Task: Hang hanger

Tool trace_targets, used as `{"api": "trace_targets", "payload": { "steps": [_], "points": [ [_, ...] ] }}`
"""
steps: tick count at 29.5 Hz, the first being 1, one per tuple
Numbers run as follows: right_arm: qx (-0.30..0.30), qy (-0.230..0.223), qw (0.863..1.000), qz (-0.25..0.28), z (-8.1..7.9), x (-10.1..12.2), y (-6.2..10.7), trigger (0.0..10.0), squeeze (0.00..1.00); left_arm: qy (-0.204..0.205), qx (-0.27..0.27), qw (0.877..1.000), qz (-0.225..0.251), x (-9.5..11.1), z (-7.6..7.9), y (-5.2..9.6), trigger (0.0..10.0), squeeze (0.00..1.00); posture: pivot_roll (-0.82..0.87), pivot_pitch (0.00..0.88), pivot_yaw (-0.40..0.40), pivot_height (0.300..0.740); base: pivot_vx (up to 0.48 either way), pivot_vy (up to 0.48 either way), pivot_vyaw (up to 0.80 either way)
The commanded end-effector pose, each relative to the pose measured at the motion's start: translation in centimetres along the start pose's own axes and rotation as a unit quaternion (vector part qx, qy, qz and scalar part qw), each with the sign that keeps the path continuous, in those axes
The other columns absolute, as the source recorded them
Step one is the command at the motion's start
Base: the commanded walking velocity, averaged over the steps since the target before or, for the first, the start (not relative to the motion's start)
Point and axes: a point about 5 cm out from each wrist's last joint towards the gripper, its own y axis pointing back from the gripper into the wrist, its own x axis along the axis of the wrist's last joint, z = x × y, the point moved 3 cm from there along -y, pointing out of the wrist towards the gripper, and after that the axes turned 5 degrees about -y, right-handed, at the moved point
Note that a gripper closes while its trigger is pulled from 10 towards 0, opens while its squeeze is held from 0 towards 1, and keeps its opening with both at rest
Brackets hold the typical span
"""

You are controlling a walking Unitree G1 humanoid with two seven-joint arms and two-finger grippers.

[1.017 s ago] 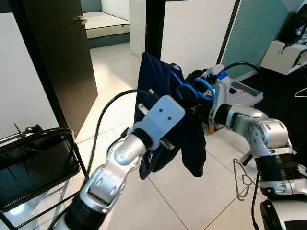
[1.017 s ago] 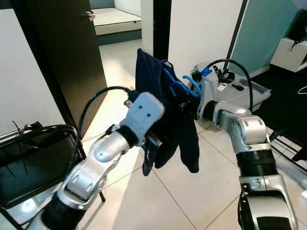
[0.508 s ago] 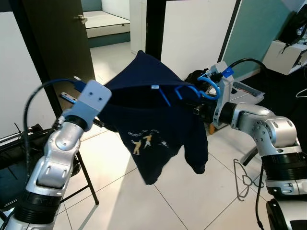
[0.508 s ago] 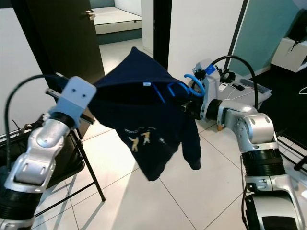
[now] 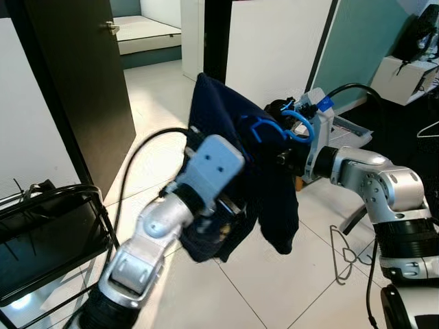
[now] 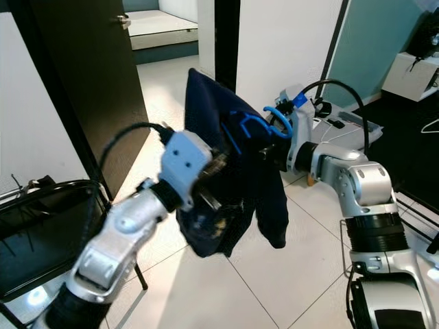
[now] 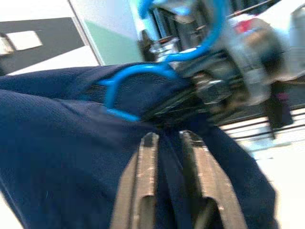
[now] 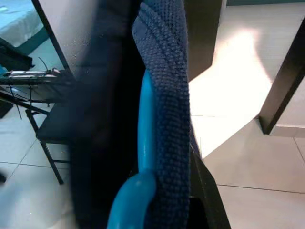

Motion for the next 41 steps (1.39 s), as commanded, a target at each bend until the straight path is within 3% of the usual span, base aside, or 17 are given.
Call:
{"api": "trace_targets", "payload": {
  "steps": [1,7,9,10,11,12,14,18,20,24,25,26,27,28,31,35,41],
  "points": [
    [0.002,0.01,1.0,0.011,-0.2,0.4,-0.1,0.0,0.0,0.019,-0.022,1.0,-0.001,0.0,0.9,0.1,10.0,1.0,-0.03,0.0,-0.032,0.74,0.0,0.0,0.0],
    [0.013,0.027,1.0,0.005,0.0,0.4,0.8,0.0,0.0,-0.007,-0.04,0.998,-0.037,-1.3,0.1,1.2,10.0,1.0,-0.03,0.0,-0.033,0.74,0.0,0.0,0.0],
    [0.044,0.063,0.997,-0.025,0.8,0.0,3.2,0.0,0.0,-0.072,-0.009,0.992,-0.107,-3.5,-4.4,3.9,10.0,1.0,-0.03,0.0,-0.034,0.74,0.0,0.0,0.0],
    [0.044,0.063,0.997,-0.025,0.8,0.0,3.2,0.0,0.0,-0.072,-0.009,0.992,-0.107,-3.5,-4.4,3.9,10.0,1.0,-0.03,0.0,-0.034,0.74,0.0,0.0,0.0],
    [0.059,0.076,0.994,-0.043,1.0,-0.3,4.2,0.0,0.0,-0.094,0.006,0.987,-0.129,-3.9,-6.2,5.0,10.0,1.0,-0.03,0.0,-0.034,0.74,0.0,0.0,0.0],
    [0.059,0.076,0.994,-0.043,1.0,-0.3,4.2,0.0,0.0,-0.094,0.006,0.987,-0.129,-3.9,-6.2,5.0,10.0,1.0,-0.03,0.0,-0.034,0.74,0.0,0.0,0.0],
    [0.098,0.105,0.984,-0.101,1.2,-1.6,6.6,0.0,0.0,-0.127,0.038,0.98,-0.151,-3.9,-9.0,6.4,10.0,1.0,-0.03,0.0,-0.036,0.74,0.0,0.0,0.0],
    [0.111,0.115,0.979,-0.127,1.3,-2.2,7.4,0.0,0.0,-0.133,0.046,0.978,-0.153,-3.7,-9.7,6.7,10.0,1.0,-0.03,0.0,-0.036,0.74,0.0,0.0,0.0],
    [0.135,0.153,0.951,-0.233,2.1,-4.3,10.0,0.0,0.0,-0.135,0.052,0.982,-0.125,-1.9,-10.8,6.4,10.0,1.0,-0.04,0.0,-0.041,0.74,0.0,0.0,0.0],
    [0.159,0.16,0.935,-0.275,2.1,-4.9,11.0,0.0,0.0,-0.123,0.035,0.987,-0.095,-0.4,-10.7,5.9,10.0,1.0,-0.04,0.0,-0.04,0.74,0.0,0.0,0.0],
    [0.187,0.163,0.927,-0.282,1.4,-5.1,11.0,0.0,0.0,-0.08,0.005,0.993,-0.083,0.1,-9.7,5.6,10.0,1.0,-0.04,0.0,-0.04,0.74,0.0,0.0,0.0],
    [0.187,0.163,0.927,-0.282,1.4,-5.1,11.0,0.0,0.0,-0.08,0.005,0.993,-0.083,0.1,-9.7,5.6,10.0,1.0,-0.04,0.0,-0.04,0.74,0.0,0.0,0.0],
    [0.213,0.167,0.918,-0.288,0.7,-5.4,10.9,0.0,0.0,-0.031,-0.052,0.996,-0.072,0.5,-8.1,5.5,10.0,0.22,-0.04,0.0,-0.04,0.74,0.0,0.0,0.0],
    [0.238,0.175,0.909,-0.295,0.1,-5.8,10.7,0.0,0.0,0.02,-0.117,0.991,-0.067,0.9,-6.3,5.8,10.0,0.0,-0.04,0.0,-0.039,0.74,0.0,0.0,0.0],
    [0.259,0.189,0.899,-0.297,-0.5,-6.1,10.3,0.0,0.0,0.072,-0.202,0.975,-0.065,1.5,-4.1,6.5,10.0,0.0,-0.03,0.0,-0.036,0.74,0.0,0.0,0.0],
    [0.286,0.21,0.892,-0.279,-1.4,-6.0,9.1,0.0,0.0,0.11,-0.258,0.957,-0.079,1.7,-3.2,7.5,10.0,0.0,-0.03,0.0,-0.031,0.74,0.0,0.0,0.0],
    [0.294,0.246,0.886,-0.262,-2.0,-5.5,7.6,0.0,0.0,0.137,-0.276,0.946,-0.101,1.4,-2.9,7.9,10.0,0.0,-0.02,0.0,-0.025,0.74,0.0,0.0,0.0]
  ]
}}
